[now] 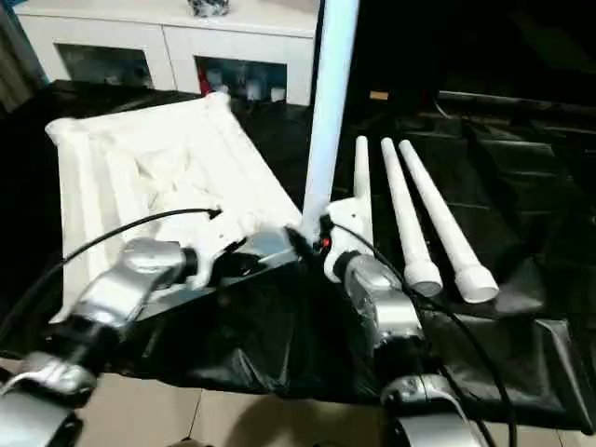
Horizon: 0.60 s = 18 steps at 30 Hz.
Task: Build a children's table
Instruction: Rotate leg to tighten
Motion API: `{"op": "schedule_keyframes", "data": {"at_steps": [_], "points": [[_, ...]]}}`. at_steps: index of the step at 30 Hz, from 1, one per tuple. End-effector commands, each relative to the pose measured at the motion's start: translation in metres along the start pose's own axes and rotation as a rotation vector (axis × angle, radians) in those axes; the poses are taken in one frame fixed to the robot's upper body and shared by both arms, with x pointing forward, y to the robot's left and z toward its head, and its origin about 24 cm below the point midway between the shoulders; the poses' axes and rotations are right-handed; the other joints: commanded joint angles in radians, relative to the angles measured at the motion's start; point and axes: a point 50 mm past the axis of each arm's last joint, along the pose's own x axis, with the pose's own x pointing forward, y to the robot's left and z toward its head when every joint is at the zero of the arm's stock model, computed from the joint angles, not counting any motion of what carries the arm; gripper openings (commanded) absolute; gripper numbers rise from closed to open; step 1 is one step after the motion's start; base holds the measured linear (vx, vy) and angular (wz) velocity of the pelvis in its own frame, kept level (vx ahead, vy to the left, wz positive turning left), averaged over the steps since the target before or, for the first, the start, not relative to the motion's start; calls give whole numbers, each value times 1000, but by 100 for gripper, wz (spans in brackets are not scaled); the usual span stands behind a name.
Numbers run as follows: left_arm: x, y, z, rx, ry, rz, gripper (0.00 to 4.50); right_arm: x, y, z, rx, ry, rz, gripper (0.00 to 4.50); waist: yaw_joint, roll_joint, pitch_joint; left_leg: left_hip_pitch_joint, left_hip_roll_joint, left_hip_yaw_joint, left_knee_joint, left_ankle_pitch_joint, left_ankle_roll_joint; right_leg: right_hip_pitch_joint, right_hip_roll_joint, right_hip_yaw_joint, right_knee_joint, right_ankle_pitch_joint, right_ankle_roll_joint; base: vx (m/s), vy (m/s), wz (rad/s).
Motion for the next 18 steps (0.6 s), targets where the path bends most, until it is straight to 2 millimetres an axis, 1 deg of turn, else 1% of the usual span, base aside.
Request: {"op": "schedule_keyframes", "data": {"at_steps": [1, 2, 3, 4, 5, 6, 7, 8, 9, 10, 11, 12, 13, 15, 18], "points": [[5, -11, 10, 60, -50, -105, 0, 0, 15, -4, -6, 32, 155, 393, 2, 2, -65, 4, 53, -12, -56, -146, 65, 55, -82, 48, -55, -91, -223, 0, 0, 0], [4, -11, 9, 61, -49, -110, 0, -1, 15, -4, -13, 32, 168, 393, 1, 2, -64, 2, 53, -12, -58, -148, 66, 55, -82, 48, -56, -94, -225, 0, 0, 0], [-1, -12, 6, 68, -40, -142, 0, -12, 17, -3, -54, 38, 271, 393, 4, 1, -63, 5, 54, -12, -58, -158, 64, 53, -83, 47, -58, -114, -224, 0, 0, 0], [-4, -12, 4, 72, -35, -160, 0, -18, 18, -2, -73, 45, 328, 393, 6, 0, -62, 5, 53, -12, -58, -163, 62, 54, -82, 46, -60, -126, -223, 0, 0, 0], [-4, -12, 4, 72, -35, -160, 0, -18, 18, -2, -73, 45, 328, 393, 11, -1, -62, 5, 54, -10, -56, -170, 65, 55, -82, 47, -59, -136, -218, 0, 0, 0], [-8, -12, 2, 75, -27, -186, 0, -27, 19, -2, -99, 68, 410, 393, 12, -2, -60, 3, 56, -10, -58, -175, 64, 54, -83, 47, -61, -152, -214, 0, 0, 0], [-8, -12, 2, 75, -27, -186, 0, -27, 19, -2, -99, 68, 410, 393, 13, -2, -60, 3, 55, -11, -58, -177, 65, 56, -82, 46, -62, -163, -212, 0, 0, 0], [-10, -12, 1, 76, -24, -196, 0, -31, 19, -2, -108, 80, 440, 393, 13, -4, -59, 3, 56, -10, -58, -182, 63, 52, -82, 46, -64, -185, -208, 0, 0, 0], [-14, -13, -1, 80, -20, -231, 0, -38, 18, -2, -114, 114, 504, 393, 16, -5, -56, 3, 55, -10, -58, -192, 62, 53, -83, 46, -67, -219, -201, 0, 0, 0], [-14, -13, -1, 80, -20, -233, 0, -39, 18, -2, -115, 116, 507, 393, 18, -5, -56, 2, 56, -11, -59, -192, 61, 54, -83, 46, -67, -231, -196, 0, 0, 0], [-15, -14, -1, 82, -19, -248, 0, -41, 18, -2, -123, 130, 529, 393, 20, -5, -57, 3, 57, -11, -58, -195, 58, 51, -84, 47, -68, -246, -192, 0, 0, 0], [-17, -15, -2, 87, -19, -270, 0, -45, 18, -2, -132, 148, 557, 367, 20, -5, -58, 3, 57, -12, -58, -191, 54, 51, -85, 46, -67, -246, -192, 0, 0, 0], [-17, -16, -2, 89, -18, -282, 0, -46, 17, -2, -135, 156, 569, 367, 20, -7, -57, 1, 56, -12, -58, -187, 55, 51, -84, 46, -68, -245, -190, 0, 0, 0], [-19, -17, -3, 97, -15, -311, 0, -48, 18, -2, -137, 178, 601, 354, 20, -7, -59, 2, 56, -12, -57, -176, 56, 51, -84, 46, -65, -232, -191, 0, 0, 0], [-21, -18, -4, 102, -10, -330, 0, -51, 20, -3, -144, 203, 632, 321, 23, -6, -60, 2, 56, -11, -56, -163, 60, 51, -83, 45, -64, -212, -196, 0, 0, 0]]}}
